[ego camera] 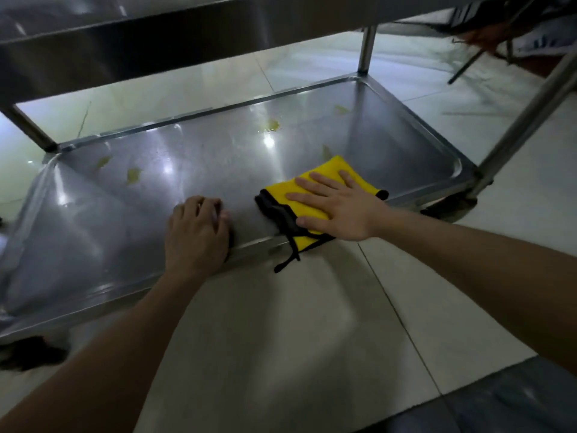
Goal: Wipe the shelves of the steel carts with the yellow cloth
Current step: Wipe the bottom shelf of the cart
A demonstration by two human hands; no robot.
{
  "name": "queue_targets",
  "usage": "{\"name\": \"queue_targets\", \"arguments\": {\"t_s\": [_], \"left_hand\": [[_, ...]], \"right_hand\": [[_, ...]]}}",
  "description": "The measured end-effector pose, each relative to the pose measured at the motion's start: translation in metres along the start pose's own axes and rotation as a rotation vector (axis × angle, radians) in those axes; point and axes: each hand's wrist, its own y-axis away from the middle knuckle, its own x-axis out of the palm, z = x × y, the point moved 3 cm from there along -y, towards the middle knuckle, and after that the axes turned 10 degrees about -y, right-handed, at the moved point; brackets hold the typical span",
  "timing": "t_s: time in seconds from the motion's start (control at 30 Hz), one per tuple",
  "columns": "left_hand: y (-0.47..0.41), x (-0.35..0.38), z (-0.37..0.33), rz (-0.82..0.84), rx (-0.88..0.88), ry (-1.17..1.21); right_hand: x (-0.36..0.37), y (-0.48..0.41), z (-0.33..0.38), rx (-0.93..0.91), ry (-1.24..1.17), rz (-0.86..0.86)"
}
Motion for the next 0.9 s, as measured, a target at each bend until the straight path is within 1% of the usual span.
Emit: {"name": "queue_targets", "arguments": {"t_s": [0.17,0.23,0.33,0.4,0.43,0.5,0.6,0.67,0.73,0.8,0.83,0.9], "left_hand": [[0.001,0.002,-0.002,0.004,-0.029,-0.005],[0.003,0.002,-0.001,0.007,-0.032,-0.009],[0.006,0.002,-0.005,0.015,-0.038,-0.045],[0.006,-0.002,-0.008,0.037,-0.052,-0.042],[0.006,-0.003,-0.009,0.044,-0.058,-0.043],[0.007,-0.007,-0.011,0.055,-0.04,-0.042],[0.007,-0.009,-0.009,0.053,-0.023,-0.039],[0.008,-0.008,-0.005,0.051,-0.018,-0.03],[0.01,-0.007,0.0,0.045,-0.016,-0.013],[0.012,-0.008,0.005,0.032,-0.002,-0.019],[0.013,-0.008,0.007,0.029,0.003,-0.02],[0.014,-0.008,0.01,0.031,0.01,-0.011]], "right_hand": [[-0.041,0.026,-0.119,0.318,0.005,-0.082],[-0.051,0.028,-0.151,0.446,-0.019,-0.13],[-0.046,0.004,-0.152,0.605,-0.064,-0.228],[-0.036,-0.023,-0.125,0.674,-0.095,-0.295],[-0.031,-0.038,-0.104,0.672,-0.098,-0.31],[-0.022,-0.067,-0.056,0.577,-0.073,-0.274],[0.003,-0.097,0.026,0.281,0.014,-0.139],[0.018,-0.099,0.064,0.079,0.049,-0.069],[0.02,-0.091,0.071,-0.048,0.046,-0.038],[0.013,-0.076,0.057,-0.118,0.034,-0.034],[0.009,-0.067,0.045,-0.131,0.037,-0.04],[0.001,-0.047,0.015,-0.091,0.039,-0.054]]}}
